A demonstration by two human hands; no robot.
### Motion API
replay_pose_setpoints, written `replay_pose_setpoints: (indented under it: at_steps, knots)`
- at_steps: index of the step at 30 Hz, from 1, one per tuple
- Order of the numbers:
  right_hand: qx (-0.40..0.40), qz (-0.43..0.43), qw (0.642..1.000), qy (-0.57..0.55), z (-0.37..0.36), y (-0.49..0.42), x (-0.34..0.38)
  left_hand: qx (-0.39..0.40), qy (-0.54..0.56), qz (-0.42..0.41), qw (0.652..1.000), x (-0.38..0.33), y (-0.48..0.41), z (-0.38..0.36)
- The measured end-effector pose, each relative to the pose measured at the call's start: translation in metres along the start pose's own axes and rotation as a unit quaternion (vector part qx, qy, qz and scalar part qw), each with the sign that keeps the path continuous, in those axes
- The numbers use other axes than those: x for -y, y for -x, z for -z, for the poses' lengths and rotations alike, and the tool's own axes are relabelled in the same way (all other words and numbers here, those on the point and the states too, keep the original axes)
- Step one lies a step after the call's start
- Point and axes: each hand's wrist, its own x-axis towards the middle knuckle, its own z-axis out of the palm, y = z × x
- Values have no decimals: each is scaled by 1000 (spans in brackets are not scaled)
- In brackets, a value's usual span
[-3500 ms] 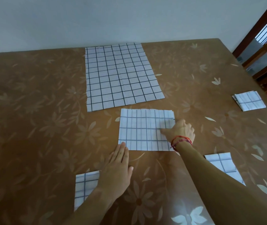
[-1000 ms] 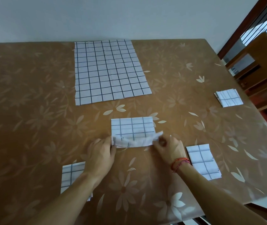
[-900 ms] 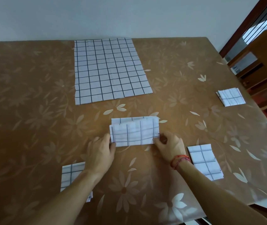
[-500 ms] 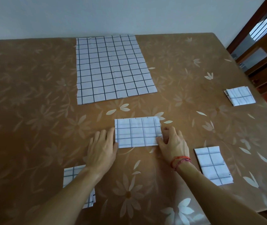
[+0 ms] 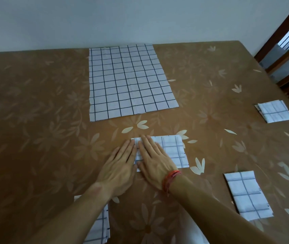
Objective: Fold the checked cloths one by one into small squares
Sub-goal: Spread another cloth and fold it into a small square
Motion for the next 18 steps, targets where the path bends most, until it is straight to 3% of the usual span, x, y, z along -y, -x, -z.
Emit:
replay_pose_setpoints:
  at_steps: [11,18]
  knots:
    - [47,-10,997,59,-1,5,-25,13,-25,-14,1000,2,0,-1]
    - [86,-7,990,111,25,37,-87,29,-10,-13,999,1,0,2]
